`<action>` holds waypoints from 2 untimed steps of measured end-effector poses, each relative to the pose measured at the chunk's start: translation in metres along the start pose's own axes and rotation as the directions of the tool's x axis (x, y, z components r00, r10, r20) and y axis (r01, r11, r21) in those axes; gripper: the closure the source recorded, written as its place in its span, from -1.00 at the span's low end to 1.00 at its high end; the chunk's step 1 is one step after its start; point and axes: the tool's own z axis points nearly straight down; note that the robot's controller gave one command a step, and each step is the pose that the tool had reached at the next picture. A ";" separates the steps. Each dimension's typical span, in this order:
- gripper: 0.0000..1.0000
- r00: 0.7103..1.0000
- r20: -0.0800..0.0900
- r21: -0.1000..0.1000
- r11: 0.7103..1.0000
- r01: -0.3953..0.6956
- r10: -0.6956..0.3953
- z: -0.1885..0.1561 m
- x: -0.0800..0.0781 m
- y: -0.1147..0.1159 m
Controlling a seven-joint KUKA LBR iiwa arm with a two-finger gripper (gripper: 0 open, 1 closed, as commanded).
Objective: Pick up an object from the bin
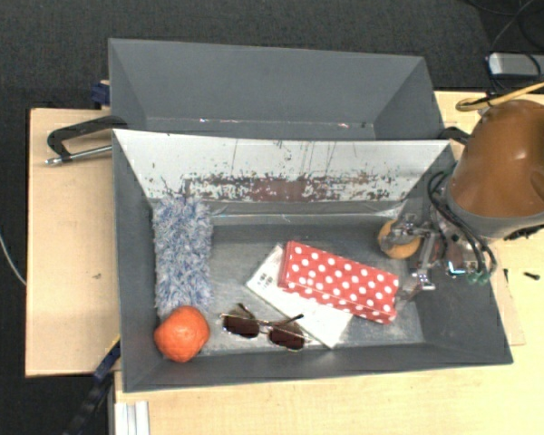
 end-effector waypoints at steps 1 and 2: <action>-1.00 1.000 0.006 0.001 1.000 0.002 -0.002 -0.004 -0.001 0.000; -1.00 0.999 0.016 0.001 0.999 -0.043 0.043 0.061 0.004 0.047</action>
Offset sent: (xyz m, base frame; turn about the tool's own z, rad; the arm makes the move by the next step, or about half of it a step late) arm -0.0092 0.0624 -0.0838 0.0508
